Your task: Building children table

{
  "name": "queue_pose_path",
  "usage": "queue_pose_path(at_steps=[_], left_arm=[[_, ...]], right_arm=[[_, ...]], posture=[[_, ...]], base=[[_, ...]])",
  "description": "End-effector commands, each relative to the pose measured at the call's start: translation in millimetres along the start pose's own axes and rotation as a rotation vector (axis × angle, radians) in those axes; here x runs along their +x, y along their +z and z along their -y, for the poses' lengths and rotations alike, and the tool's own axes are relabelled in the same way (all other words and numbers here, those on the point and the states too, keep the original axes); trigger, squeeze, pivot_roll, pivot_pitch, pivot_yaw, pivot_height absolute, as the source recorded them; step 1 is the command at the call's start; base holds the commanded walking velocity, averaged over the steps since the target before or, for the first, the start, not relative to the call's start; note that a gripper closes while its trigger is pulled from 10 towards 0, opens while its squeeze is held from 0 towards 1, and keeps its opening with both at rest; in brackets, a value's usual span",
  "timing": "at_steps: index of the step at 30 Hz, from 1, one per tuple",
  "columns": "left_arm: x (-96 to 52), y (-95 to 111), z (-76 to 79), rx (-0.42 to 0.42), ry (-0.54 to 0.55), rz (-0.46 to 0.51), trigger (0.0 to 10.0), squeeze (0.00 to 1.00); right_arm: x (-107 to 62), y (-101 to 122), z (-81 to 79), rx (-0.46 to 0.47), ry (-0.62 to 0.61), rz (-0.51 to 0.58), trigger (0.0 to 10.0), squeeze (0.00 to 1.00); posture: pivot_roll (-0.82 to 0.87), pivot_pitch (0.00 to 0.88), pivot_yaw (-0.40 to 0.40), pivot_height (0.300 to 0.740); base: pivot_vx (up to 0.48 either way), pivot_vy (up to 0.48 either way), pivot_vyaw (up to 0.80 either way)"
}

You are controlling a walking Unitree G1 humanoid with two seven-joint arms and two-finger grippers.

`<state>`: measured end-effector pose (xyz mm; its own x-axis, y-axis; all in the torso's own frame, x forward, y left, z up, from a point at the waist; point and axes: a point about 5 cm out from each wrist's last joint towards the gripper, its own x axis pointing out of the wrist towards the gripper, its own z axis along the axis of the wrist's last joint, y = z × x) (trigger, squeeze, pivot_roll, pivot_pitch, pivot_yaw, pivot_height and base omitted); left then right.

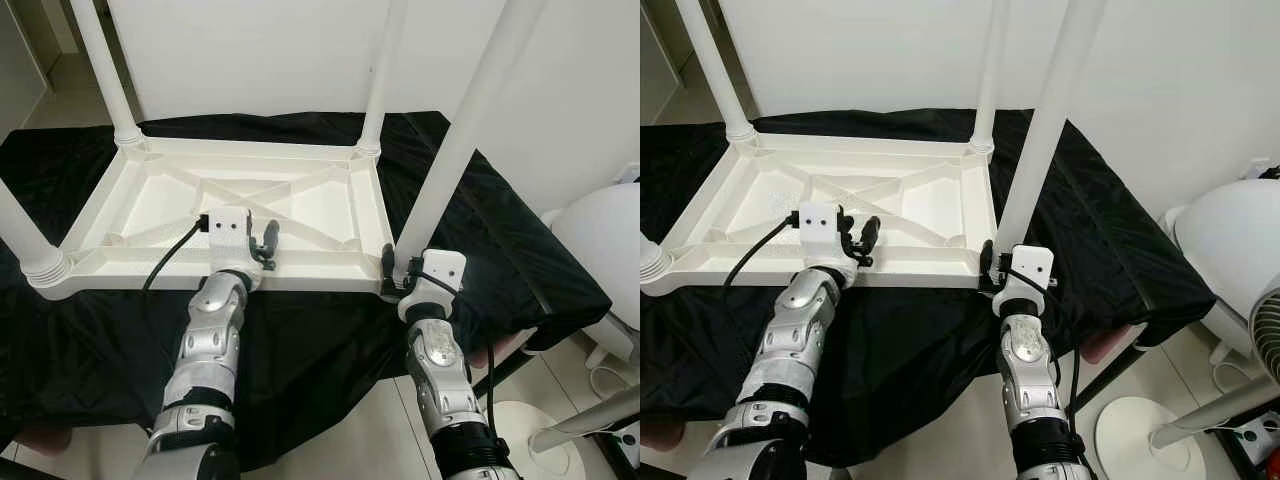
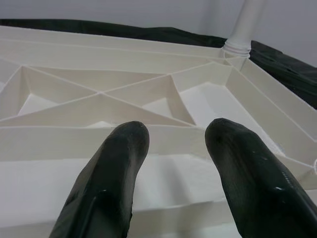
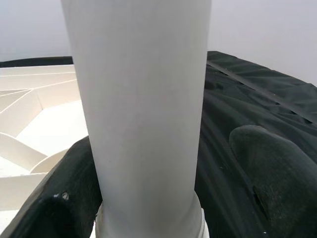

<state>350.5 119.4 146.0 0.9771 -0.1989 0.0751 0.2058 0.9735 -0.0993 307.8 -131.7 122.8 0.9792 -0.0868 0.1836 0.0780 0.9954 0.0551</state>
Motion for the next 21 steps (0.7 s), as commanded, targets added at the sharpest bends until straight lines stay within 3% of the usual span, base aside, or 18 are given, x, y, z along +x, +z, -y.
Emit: queue_pose_path(at_steps=[1,6,21], left_arm=[[-3.4,0,-12.9,0.008,0.287,0.013,10.0,0.00],[-3.2,1,-5.0,0.009,0.243,0.023,10.0,0.00],[-4.3,4,-1.2,-0.001,0.208,0.043,10.0,0.00]], right_arm=[[-2.0,-1,-2.6,0.015,0.013,-0.005,10.0,0.00],[-2.4,1,-6.1,0.025,0.037,0.002,10.0,0.00],[-5.4,1,-7.3,0.047,0.058,0.007,10.0,0.00]], posture=[[0.02,0.000,-0.024,0.740],[0.02,0.000,-0.023,0.740],[0.02,0.000,-0.017,0.740]], base=[[0.000,0.000,0.00],[0.000,0.000,0.00],[0.000,0.000,0.00]])
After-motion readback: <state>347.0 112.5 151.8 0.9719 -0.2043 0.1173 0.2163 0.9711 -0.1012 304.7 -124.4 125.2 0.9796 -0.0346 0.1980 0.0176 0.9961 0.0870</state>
